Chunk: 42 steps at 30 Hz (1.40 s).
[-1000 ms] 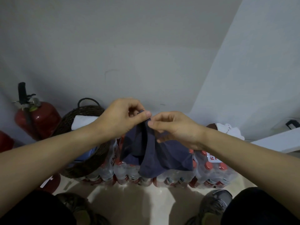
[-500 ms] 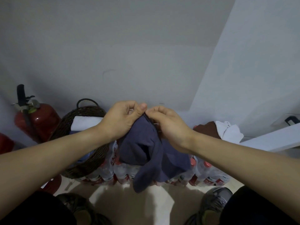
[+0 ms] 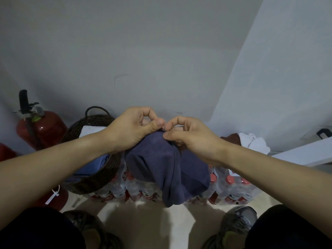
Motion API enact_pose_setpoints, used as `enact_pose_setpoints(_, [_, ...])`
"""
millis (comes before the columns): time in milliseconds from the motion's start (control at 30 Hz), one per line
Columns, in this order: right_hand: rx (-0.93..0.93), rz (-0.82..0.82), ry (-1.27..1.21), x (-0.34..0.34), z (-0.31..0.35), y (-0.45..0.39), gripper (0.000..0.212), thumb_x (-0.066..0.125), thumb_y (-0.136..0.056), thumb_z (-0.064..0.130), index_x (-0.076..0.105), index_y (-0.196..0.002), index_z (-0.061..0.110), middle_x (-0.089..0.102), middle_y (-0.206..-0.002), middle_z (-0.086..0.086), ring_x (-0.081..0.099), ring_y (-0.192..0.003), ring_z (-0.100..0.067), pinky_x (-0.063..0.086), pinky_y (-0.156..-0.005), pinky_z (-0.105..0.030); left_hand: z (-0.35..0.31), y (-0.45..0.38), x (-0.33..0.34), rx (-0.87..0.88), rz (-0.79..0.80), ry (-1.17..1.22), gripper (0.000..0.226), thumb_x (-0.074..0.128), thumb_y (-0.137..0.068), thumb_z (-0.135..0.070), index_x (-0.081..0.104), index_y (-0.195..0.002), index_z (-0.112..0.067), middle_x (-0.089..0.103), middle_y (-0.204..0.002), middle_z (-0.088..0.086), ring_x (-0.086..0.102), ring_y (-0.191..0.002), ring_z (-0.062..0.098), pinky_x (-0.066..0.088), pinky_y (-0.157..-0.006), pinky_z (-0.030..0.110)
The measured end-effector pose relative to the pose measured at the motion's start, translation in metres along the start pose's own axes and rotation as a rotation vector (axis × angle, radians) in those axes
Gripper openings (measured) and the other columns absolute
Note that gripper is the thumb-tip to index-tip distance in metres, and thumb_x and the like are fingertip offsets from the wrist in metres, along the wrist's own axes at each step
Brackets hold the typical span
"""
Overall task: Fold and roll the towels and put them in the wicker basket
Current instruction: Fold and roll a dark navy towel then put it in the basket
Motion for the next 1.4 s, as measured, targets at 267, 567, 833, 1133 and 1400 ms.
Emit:
enact_pose_setpoints(267, [0.166, 0.459, 0.631, 0.000, -0.021, 0.019, 0.020, 0.078, -0.080, 0.009, 0.069, -0.098, 0.009, 0.075, -0.098, -0.007, 0.071, -0.093, -0.025, 0.057, -0.085, -0.042, 0.001, -0.006, -0.011, 0.016, -0.210, -0.129, 0.046, 0.047, -0.083, -0.057, 0.051, -0.069, -0.013, 0.054, -0.061, 0.004, 0.050, -0.056, 0.014, 0.040, -0.056, 0.029])
enact_pose_setpoints(567, [0.603, 0.413, 0.464, -0.045, -0.063, 0.039, 0.034, 0.037, -0.074, -0.017, 0.065, -0.077, 0.003, 0.058, -0.070, -0.015, 0.056, -0.065, -0.024, 0.046, -0.063, -0.026, 0.032, -0.007, -0.037, -0.145, -0.297, -0.218, 0.047, 0.049, -0.089, -0.053, 0.058, -0.072, -0.011, 0.059, -0.068, 0.003, 0.053, -0.062, 0.010, 0.044, -0.061, 0.027])
enact_pose_setpoints(833, [0.349, 0.218, 0.728, -0.075, -0.050, 0.039, 0.041, 0.088, -0.067, 0.020, 0.058, -0.095, 0.020, 0.068, -0.090, -0.002, 0.066, -0.083, -0.023, 0.055, -0.077, -0.038, 0.058, -0.006, -0.030, -0.428, -0.083, -0.154, 0.022, 0.050, -0.100, -0.018, 0.064, -0.104, -0.002, 0.068, -0.101, 0.016, 0.064, -0.086, 0.020, 0.053, -0.070, 0.025])
enact_pose_setpoints(1133, [0.430, 0.193, 0.900, -0.100, -0.056, 0.043, 0.018, 0.060, -0.082, 0.005, 0.062, -0.081, 0.023, 0.066, -0.074, 0.007, 0.060, -0.071, -0.010, 0.047, -0.061, -0.023, 0.071, 0.004, -0.025, -0.582, 0.093, -0.271, 0.031, 0.041, -0.104, -0.013, 0.061, -0.089, 0.006, 0.053, -0.055, 0.012, 0.044, -0.040, 0.016, 0.040, -0.040, 0.024])
enact_pose_setpoints(1400, [0.459, 0.191, 0.778, -0.102, -0.065, 0.045, 0.020, 0.070, -0.083, 0.008, 0.076, -0.075, 0.025, 0.074, -0.085, 0.012, 0.066, -0.098, -0.008, 0.052, -0.090, -0.024, 0.069, -0.001, -0.016, -0.501, 0.138, -0.085, 0.032, 0.041, -0.103, -0.015, 0.062, -0.099, 0.009, 0.067, -0.093, 0.024, 0.063, -0.085, 0.030, 0.052, -0.085, 0.041])
Point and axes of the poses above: each hand's wrist, its own y-axis away from the middle knuckle, its own x-axis out of the palm, z = x × y, the point moved 5 cm from there along -y, towards the middle knuckle
